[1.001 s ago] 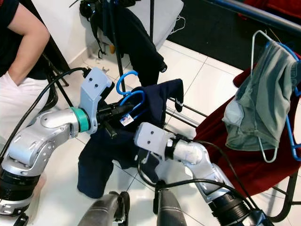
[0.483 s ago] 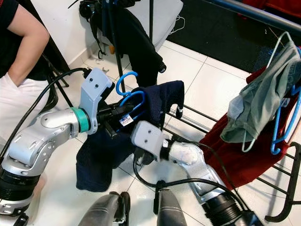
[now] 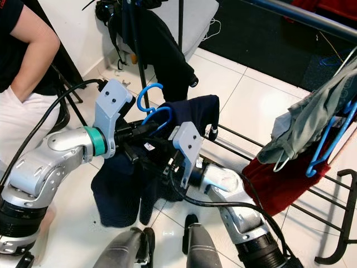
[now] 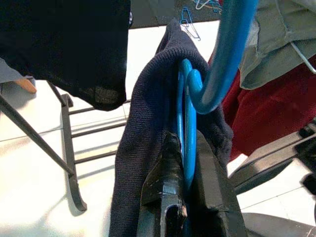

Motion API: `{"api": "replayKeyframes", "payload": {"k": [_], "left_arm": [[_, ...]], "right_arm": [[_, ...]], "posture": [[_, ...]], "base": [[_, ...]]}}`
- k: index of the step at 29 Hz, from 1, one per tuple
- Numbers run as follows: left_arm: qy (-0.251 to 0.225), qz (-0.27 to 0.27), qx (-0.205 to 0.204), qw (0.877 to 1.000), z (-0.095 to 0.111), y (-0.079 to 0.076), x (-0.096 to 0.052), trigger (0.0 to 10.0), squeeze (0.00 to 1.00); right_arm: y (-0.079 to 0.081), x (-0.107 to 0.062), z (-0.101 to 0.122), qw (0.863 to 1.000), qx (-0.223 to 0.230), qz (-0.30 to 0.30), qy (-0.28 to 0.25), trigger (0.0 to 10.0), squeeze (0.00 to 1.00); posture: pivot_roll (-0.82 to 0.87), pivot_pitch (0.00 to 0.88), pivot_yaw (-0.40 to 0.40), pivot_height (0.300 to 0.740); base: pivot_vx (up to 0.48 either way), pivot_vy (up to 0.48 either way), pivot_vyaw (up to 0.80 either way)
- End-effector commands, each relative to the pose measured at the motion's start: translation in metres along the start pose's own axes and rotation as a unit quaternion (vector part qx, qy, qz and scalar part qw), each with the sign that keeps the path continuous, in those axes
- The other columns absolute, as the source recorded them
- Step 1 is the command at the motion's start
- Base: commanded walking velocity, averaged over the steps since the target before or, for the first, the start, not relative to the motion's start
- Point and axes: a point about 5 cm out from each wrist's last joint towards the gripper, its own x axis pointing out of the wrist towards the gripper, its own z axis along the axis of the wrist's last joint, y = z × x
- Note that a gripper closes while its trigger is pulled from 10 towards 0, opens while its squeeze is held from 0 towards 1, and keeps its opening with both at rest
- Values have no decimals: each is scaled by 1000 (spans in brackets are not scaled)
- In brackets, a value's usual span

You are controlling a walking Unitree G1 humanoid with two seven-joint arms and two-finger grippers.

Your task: Hang hanger

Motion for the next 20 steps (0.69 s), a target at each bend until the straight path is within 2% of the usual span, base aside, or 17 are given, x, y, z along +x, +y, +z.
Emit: {"api": "replayKeyframes", "payload": {"k": [1,3,5,7,8,10,12,13,14,15,16,17,18,19,20], "left_arm": [[-5,0,-3,1000,0,-2,-2,10000,0],[-10,3,-6,1000,1,-3,-2,10000,0],[-10,3,-6,1000,1,-3,-2,10000,0],[-20,9,-12,1000,4,-3,-3,10000,0],[-20,9,-12,1000,4,-3,-3,10000,0],[-40,11,-20,999,10,-7,-3,10000,0],[-40,11,-20,999,10,-7,-3,10000,0],[-50,10,-19,999,13,-10,-2,10000,0],[-66,16,-2,998,19,-16,0,10000,0],[-66,16,-2,998,19,-16,0,10000,0],[-81,23,14,996,27,-21,3,10000,0],[-81,23,14,996,27,-21,3,10000,0],[-91,32,37,995,36,-24,5,10000,0],[-91,32,37,995,36,-24,5,10000,0],[-99,35,46,993,43,-28,7,10000,0]], "right_arm": [[8,-13,7,998,46,19,-23,10000,0],[19,-30,11,993,105,39,-38,10000,0],[19,-30,11,993,105,39,-38,10000,0],[36,-48,2,985,161,52,-25,10000,0],[36,-48,2,985,161,52,-25,10000,0],[42,-68,-15,979,203,24,3,10000,0],[42,-68,-15,979,203,24,3,10000,0],[39,-76,-26,978,206,-4,23,10000,0],[27,-83,-44,978,186,-68,60,10000,0],[27,-83,-44,978,186,-68,60,10000,0],[9,-88,-60,970,163,-154,97,10000,0],[9,-88,-60,970,163,-154,97,10000,0],[-7,-91,-67,958,136,-228,111,10000,0],[-7,-91,-67,958,136,-228,111,10000,0],[-22,-91,-68,944,114,-288,114,10000,0]], "posture": [[-28,204,121,740],[-28,204,121,740],[-28,204,121,740],[-48,211,124,740],[-48,211,124,740],[-61,211,118,740],[-61,211,118,740],[-70,209,115,740],[-74,202,107,740],[-74,202,107,740],[-75,196,104,740],[-75,196,104,740],[-74,189,102,740],[-74,189,102,740],[-69,182,100,740]], "base": [[0,0,0],[0,0,0],[0,0,0],[0,0,0],[0,0,0],[0,0,0],[0,0,0],[0,0,0],[0,0,0],[0,0,0],[0,0,0],[0,0,0],[0,0,0],[0,0,0],[0,0,0]]}}
